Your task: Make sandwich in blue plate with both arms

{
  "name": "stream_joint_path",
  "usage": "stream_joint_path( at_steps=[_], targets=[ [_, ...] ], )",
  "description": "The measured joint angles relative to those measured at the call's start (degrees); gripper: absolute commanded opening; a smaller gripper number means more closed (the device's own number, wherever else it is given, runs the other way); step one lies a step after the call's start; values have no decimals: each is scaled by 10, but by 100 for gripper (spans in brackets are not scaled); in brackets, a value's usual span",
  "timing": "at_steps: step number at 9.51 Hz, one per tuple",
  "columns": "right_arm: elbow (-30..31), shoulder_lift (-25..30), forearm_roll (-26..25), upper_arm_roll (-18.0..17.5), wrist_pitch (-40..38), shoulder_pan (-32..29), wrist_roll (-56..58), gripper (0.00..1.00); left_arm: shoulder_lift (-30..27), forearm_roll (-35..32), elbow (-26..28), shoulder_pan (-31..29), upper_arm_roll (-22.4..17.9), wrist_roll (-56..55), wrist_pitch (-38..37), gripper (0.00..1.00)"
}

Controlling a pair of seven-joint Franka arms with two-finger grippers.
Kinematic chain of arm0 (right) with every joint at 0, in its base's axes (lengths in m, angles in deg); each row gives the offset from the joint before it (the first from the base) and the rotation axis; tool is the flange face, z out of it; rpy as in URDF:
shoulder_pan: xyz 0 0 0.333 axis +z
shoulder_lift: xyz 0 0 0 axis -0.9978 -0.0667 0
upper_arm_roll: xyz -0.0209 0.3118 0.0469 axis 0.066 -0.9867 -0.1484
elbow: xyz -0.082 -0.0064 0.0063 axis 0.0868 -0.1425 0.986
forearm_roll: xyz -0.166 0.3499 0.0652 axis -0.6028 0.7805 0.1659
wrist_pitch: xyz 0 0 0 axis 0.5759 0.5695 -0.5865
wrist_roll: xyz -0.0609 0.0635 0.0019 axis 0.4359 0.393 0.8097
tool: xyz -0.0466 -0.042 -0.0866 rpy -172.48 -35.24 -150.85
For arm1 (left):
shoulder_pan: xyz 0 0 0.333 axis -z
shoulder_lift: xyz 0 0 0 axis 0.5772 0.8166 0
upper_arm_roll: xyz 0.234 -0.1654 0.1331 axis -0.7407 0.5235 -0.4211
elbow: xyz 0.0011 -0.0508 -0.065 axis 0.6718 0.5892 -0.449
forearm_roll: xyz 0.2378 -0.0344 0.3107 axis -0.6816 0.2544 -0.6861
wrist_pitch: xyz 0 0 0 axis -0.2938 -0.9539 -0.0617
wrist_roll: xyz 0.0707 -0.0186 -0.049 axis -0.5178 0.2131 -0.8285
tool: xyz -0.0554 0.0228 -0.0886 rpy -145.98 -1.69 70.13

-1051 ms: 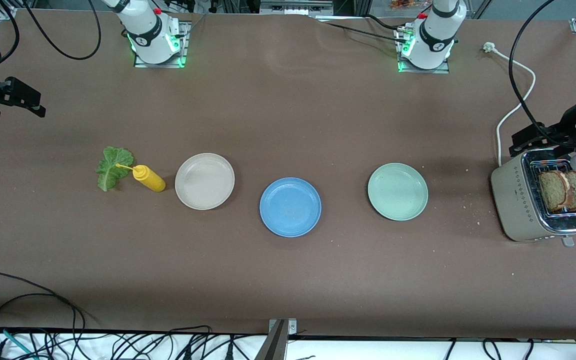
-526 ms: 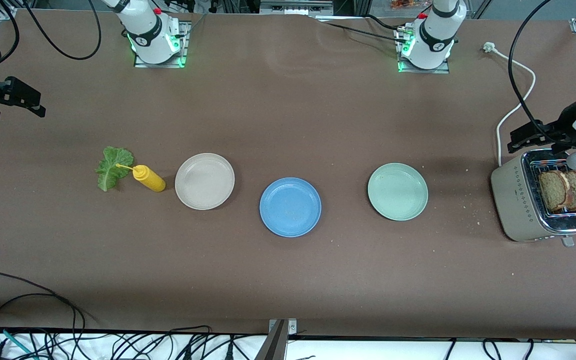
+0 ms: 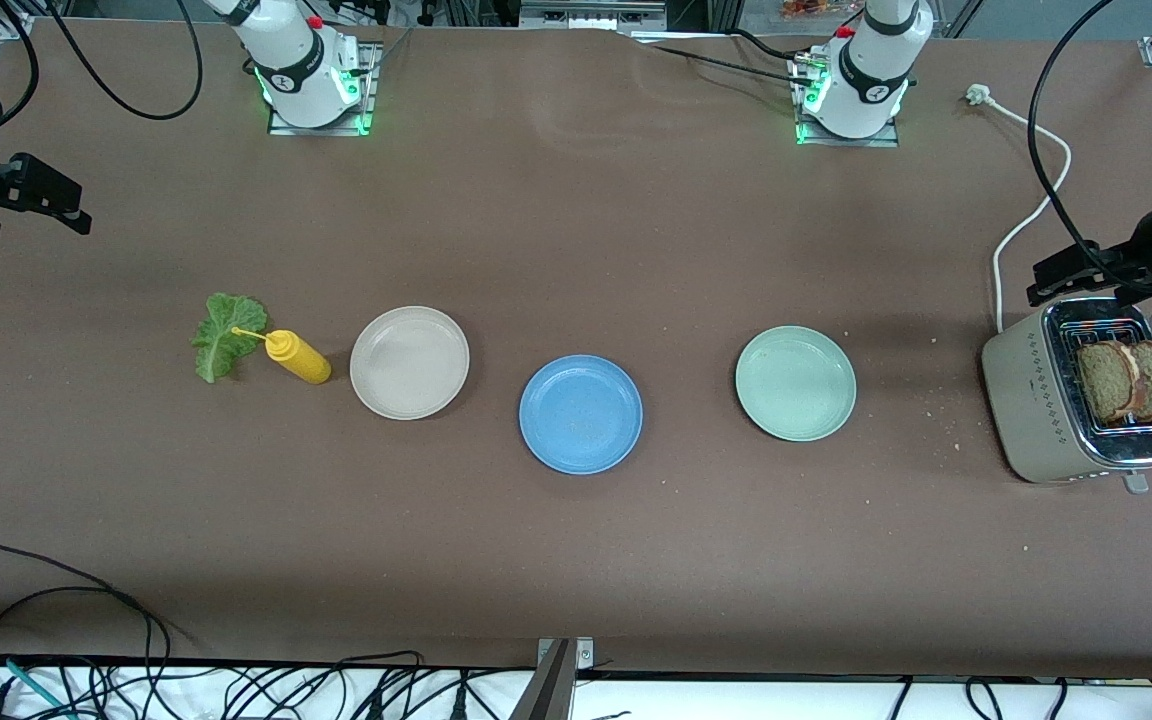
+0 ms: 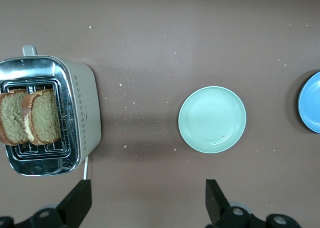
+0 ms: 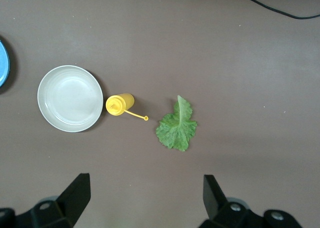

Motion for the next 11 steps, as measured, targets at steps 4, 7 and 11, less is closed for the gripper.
stream_joint_path(
  at_steps=[4,7,11],
  targets=[
    [0,0,0,0,0,0,0,100,0,0,0,-1,0,0,-2,100],
    [0,0,0,0,0,0,0,100,0,0,0,-4,-3,0,-3,100],
    [0,0,0,0,0,0,0,100,-2,0,0,-10,-5,0,-8,100]
  ],
)
